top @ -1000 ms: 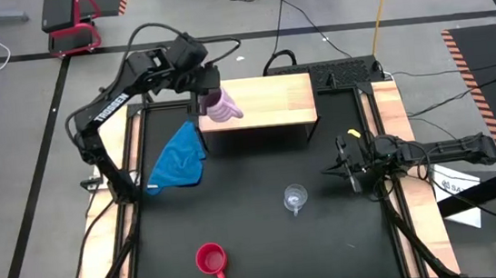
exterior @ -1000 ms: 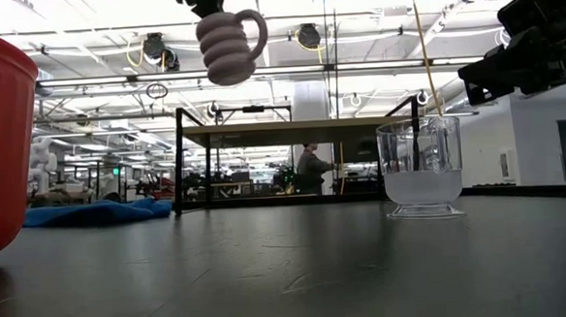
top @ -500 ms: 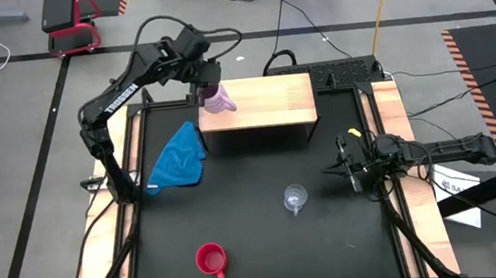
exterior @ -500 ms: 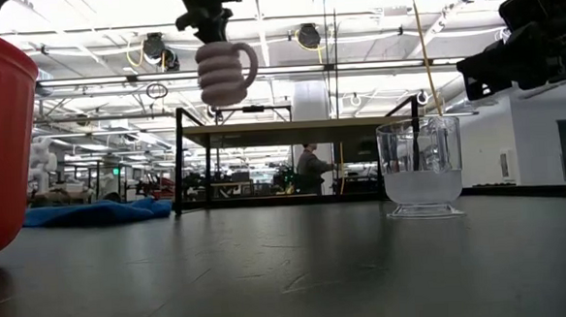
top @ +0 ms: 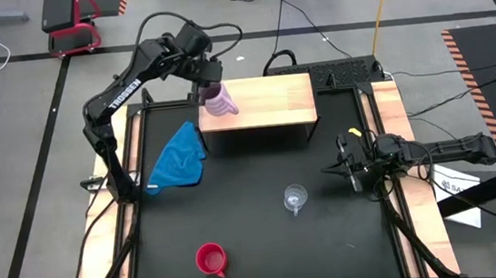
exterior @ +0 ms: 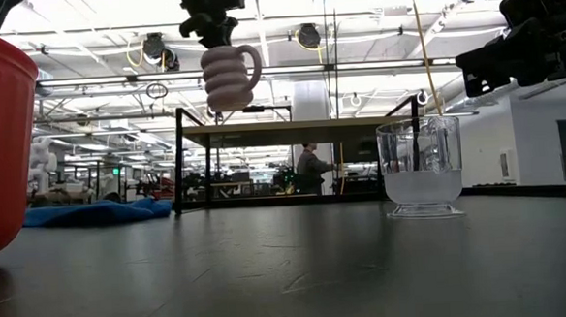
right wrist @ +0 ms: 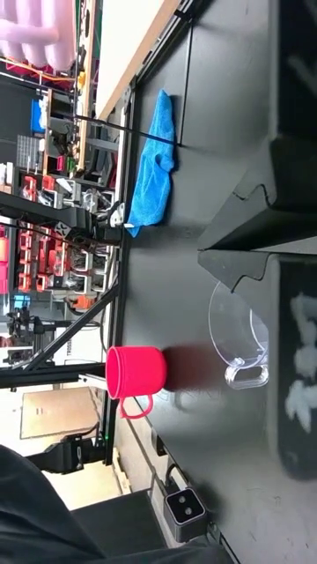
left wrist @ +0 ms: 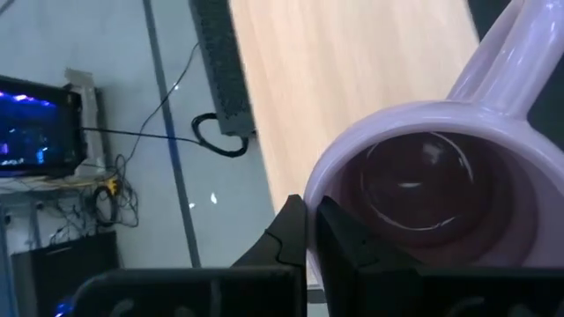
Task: Stack small to large cups/mugs on shelf
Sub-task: Put the purple mug on the shelf
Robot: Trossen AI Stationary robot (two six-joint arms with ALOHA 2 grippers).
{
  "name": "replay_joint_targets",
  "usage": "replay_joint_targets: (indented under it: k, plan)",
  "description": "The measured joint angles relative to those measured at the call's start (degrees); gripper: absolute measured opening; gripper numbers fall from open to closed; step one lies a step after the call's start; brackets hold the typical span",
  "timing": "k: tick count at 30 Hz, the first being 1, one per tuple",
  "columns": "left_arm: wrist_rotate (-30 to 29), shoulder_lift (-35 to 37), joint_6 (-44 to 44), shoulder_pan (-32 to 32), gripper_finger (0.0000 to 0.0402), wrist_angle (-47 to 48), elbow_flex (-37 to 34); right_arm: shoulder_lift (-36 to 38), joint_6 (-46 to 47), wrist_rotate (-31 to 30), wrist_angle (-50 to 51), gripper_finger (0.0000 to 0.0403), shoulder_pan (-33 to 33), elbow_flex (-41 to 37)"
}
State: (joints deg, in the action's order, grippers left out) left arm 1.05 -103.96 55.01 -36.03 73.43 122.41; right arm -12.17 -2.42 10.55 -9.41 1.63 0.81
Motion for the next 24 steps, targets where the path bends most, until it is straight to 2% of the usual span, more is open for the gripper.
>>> replay_joint_targets:
  k: [8, 15, 24]
  plan:
    - [2.0, 0.0, 0.8, 0.0, 0.0009, 1.3, 0.0, 0.0, 0.0, 0.0, 0.2, 0.0, 0.0, 0.0]
    - [-1.1, 0.0, 1.8, 0.0, 0.0009, 1.4, -1.6, 0.0, -0.2, 0.0, 0.4, 0.0, 0.0, 0.0]
    - [0.3, -0.7, 1.4, 0.1, 0.0009, 2.2, -2.0, 0.0, -0.3, 0.0, 0.8, 0.0, 0.0, 0.0]
